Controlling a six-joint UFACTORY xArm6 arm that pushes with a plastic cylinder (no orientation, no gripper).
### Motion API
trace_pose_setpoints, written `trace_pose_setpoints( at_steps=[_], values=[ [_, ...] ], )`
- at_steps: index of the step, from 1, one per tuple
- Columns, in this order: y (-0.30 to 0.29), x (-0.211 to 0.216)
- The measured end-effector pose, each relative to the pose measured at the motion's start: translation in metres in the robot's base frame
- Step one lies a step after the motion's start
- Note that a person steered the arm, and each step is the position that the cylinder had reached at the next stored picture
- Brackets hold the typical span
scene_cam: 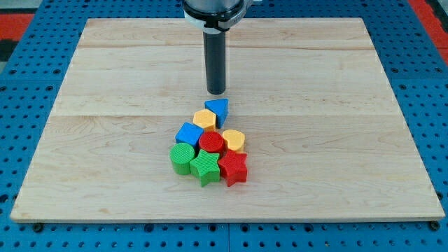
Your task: Push blue triangle slightly left
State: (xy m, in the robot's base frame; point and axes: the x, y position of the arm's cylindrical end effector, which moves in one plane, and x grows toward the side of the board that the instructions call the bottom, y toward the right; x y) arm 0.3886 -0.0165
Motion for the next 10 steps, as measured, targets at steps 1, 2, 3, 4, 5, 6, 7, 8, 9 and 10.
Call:
trace_pose_setpoints(
  at_steps=[1, 2, 3, 4, 5, 6, 7, 8, 9, 10],
  values=[
    [0.0, 0.0],
    [0.0, 0.0],
    [-0.001, 0.002],
    [0.056, 0.008],
    [0.078, 0.03],
    [0.041, 0.051],
    [-0.001, 0.057],
    [-0.013, 0.055],
    [-0.013, 0.054],
    [-0.013, 0.054]
  ],
)
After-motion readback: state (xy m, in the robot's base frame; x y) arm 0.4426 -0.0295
